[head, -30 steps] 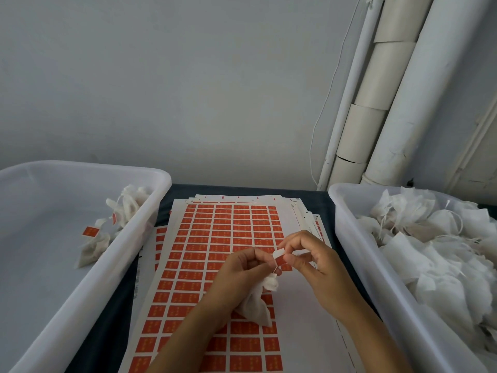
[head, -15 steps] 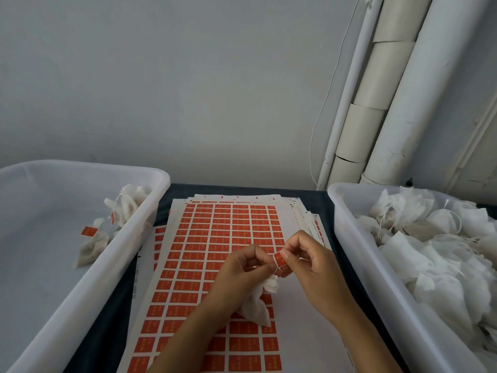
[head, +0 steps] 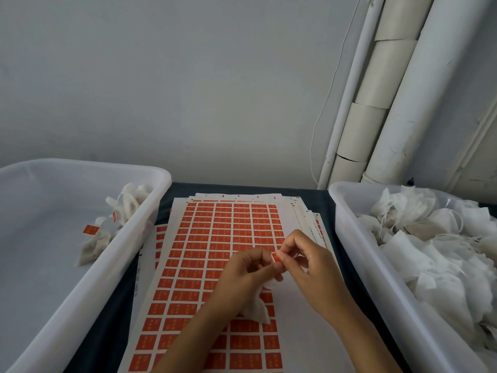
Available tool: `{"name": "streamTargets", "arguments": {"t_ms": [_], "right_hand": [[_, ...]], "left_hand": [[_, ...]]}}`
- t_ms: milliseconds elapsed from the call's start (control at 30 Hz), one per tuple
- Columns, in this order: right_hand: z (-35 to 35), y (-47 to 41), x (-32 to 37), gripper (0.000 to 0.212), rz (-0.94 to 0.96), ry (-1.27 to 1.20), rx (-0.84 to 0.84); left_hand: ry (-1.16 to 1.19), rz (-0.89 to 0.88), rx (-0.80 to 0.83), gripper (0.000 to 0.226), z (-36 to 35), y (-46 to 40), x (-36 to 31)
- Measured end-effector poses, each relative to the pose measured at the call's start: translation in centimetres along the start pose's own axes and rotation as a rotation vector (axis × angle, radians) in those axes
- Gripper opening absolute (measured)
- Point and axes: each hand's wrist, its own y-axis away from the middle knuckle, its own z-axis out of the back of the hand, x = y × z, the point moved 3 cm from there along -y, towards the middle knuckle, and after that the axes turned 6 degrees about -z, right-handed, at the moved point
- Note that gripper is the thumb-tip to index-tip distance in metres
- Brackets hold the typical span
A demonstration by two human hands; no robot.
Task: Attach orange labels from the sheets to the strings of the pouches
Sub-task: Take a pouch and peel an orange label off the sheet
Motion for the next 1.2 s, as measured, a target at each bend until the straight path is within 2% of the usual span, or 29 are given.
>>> {"name": "streamTargets", "arguments": {"t_ms": [100,200,267,367,567,733,967,1100,1200], "right_hand": [[-0.3,-0.1,0.0,0.015,-0.022,-0.032,-0.025],[-0.2,-0.2,-0.5,0.032,-0.096,-0.047,-0.042],[-0.2,-0.1,-0.8,0.029,-0.126,-0.017,0.012],[-0.8,0.1,-1.0,0.018,-0.101,-0.031,0.080],[-1.2,-0.1,-0.7,0.026,0.002,-0.012,0.023],[-1.3,0.0,-0.6,0.018,-0.023,-0.112,0.013],[-1.7,-0.1,-0.6,0.023,-0.041,-0.146,-0.014],[-2.0,0.0,-1.2,0.022,-0.111,-0.219,0.018],[-1.9,0.1,-1.5,0.021,-0.180,-0.240,0.051]], "left_hand": [[0.014,-0.025,-0.006,0.014,0.5,0.0,-0.1],[-0.005,-0.039,0.004,0.016,0.6,-0.1,0.0],[-0.010,-0.047,0.019,0.017,0.6,-0.1,0.0],[-0.030,-0.055,0.042,0.018,0.4,-0.2,0.0],[-0.042,-0.076,0.027,0.027,0.3,-0.2,0.0],[-0.094,-0.113,-0.022,0.031,0.2,-0.1,-0.1],[-0.113,-0.161,-0.041,0.031,-0.2,-0.1,-0.1],[-0.119,-0.104,-0.007,0.028,-0.1,0.0,0.1],[-0.275,0.006,0.173,0.028,1.1,0.1,0.3]]}}
